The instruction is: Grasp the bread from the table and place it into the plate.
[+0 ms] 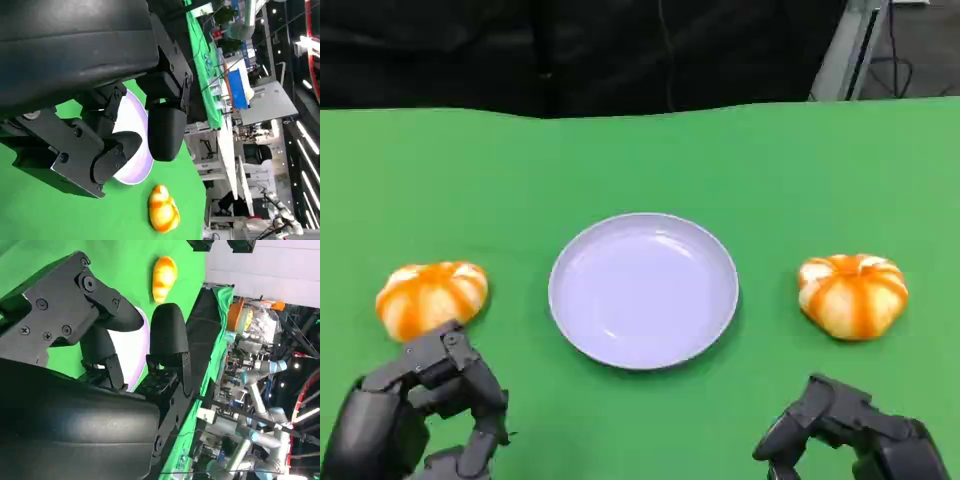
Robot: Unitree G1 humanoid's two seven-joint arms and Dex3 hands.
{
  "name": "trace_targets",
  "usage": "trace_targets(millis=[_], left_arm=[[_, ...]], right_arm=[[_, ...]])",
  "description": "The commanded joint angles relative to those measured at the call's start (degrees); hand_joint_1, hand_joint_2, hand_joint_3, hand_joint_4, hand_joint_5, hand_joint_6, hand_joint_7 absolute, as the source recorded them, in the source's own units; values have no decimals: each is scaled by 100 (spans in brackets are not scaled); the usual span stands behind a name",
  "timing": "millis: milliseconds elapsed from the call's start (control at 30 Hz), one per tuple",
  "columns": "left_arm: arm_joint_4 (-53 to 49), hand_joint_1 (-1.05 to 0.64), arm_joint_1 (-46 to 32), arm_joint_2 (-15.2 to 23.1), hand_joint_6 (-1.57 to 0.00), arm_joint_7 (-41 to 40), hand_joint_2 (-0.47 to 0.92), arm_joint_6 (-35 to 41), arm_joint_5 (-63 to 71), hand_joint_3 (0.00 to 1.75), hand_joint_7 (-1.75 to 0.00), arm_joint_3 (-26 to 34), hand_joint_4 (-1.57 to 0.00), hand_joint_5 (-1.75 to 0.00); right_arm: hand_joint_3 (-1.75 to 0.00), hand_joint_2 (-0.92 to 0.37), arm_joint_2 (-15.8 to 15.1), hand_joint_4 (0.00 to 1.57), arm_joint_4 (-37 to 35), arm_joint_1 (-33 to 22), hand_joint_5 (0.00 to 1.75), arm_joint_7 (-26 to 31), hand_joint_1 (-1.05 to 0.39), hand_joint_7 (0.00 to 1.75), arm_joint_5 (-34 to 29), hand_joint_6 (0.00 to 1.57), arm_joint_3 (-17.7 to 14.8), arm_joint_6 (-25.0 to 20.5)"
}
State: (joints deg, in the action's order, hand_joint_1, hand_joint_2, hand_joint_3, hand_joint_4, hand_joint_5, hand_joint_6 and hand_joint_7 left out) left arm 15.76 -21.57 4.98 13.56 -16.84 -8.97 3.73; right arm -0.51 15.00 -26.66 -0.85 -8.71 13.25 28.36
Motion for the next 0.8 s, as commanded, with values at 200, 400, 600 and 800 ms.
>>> trace_targets(millis=[200,400,600,800], left_arm=[[-15,3,-7,67,-70,-9,55,-18,56,114,-159,33,-75,-175],[-38,4,10,83,-69,20,56,-17,10,115,-159,38,-75,-175],[-188,7,67,44,-69,17,55,-122,-82,118,-147,111,-70,-170],[-330,-1,337,258,-65,-36,60,189,49,94,-99,267,-64,-137]], right_arm=[[-124,-37,-17,69,12,1,161,40,-11,133,12,76,-18,68],[-124,-37,-9,69,10,6,160,59,-10,133,-19,76,-19,77],[-124,-37,-2,70,-29,4,160,78,-10,132,-54,76,0,124],[-126,-36,64,71,4,-20,160,114,-11,132,-123,77,94,24]])
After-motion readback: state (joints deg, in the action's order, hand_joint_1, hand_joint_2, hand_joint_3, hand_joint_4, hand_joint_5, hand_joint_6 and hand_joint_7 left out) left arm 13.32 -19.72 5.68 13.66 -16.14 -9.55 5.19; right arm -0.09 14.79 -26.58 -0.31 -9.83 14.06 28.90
